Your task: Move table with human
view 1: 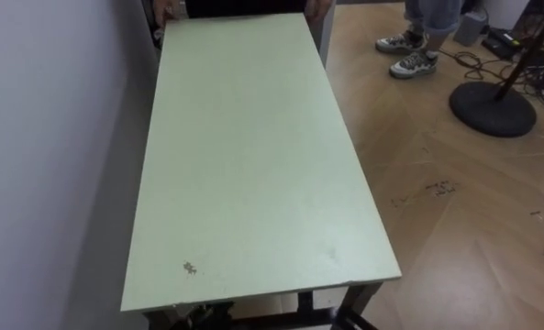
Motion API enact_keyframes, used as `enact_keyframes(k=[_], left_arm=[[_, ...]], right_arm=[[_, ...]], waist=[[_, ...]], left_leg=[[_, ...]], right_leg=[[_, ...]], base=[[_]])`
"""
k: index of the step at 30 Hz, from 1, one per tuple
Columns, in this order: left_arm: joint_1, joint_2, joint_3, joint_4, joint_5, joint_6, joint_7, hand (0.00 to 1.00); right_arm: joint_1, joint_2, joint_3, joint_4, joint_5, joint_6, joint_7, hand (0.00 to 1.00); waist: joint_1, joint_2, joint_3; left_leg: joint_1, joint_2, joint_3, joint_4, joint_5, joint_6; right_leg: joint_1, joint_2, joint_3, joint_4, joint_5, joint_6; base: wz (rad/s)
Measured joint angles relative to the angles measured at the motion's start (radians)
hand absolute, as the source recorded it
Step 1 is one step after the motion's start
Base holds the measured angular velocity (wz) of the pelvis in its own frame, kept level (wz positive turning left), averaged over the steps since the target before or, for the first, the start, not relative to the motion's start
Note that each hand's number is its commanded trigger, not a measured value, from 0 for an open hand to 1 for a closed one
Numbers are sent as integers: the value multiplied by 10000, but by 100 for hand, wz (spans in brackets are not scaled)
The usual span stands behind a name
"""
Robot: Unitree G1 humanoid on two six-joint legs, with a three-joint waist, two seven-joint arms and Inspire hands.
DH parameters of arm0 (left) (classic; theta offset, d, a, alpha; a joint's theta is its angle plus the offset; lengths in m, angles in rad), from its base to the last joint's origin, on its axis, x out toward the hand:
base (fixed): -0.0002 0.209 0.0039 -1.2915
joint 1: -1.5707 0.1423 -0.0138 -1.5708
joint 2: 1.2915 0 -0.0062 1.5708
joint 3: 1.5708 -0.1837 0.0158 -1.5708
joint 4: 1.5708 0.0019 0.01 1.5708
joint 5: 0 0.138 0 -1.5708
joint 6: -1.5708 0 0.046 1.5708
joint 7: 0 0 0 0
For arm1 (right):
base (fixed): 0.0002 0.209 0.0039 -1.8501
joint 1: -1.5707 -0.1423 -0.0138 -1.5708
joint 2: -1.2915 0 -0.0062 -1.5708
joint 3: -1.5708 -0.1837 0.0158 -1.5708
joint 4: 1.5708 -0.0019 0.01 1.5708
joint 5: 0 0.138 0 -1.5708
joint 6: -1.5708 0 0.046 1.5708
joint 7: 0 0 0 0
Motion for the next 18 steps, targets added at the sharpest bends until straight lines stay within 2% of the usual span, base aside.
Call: enact_keyframes(k=[3,6,8,10,12,15,18], left_arm=[[161,137,64,467,1099,-10,665,0],[320,136,138,570,1816,-12,1175,0],[284,89,272,558,2189,-64,1379,0],[253,91,293,555,2550,-89,1607,0],[176,91,300,542,2882,-97,1944,0],[197,90,304,543,3043,-98,2155,0],[190,81,375,536,3296,-101,2330,0]], right_arm=[[-21,-2,4,89,-66,-15,58,0],[-78,-2,3,206,-89,-24,141,0],[-132,7,4,331,-92,-28,203,0],[-139,15,11,359,-109,-30,203,0],[-190,14,81,408,-128,-31,203,0],[-192,13,87,419,-124,-42,208,0],[-199,13,64,502,-121,-46,270,0]], waist=[[19,-15,-21],[21,-29,-17],[27,-66,-5],[26,-99,50],[-2,-141,71],[-7,-150,67],[-9,-91,17]], left_leg=[[50,18,-4,-1,-15,-19],[77,18,-15,-2,-23,-14],[131,17,-26,-5,-26,-9],[163,18,-41,-14,-35,-11],[166,18,-79,-12,-50,-25],[145,18,-136,-11,-50,-27],[143,17,-196,-8,-50,-26]], right_leg=[[56,36,8,-25,-15,20],[75,33,5,-43,-19,27],[112,29,0,-42,-30,43],[191,31,-13,-42,-51,52],[214,27,-74,-42,-68,57],[219,-2,-290,-35,-71,51],[235,-19,-396,-35,-71,51]], base=[[-1],[4],[3],[0],[0],[3],[7]])
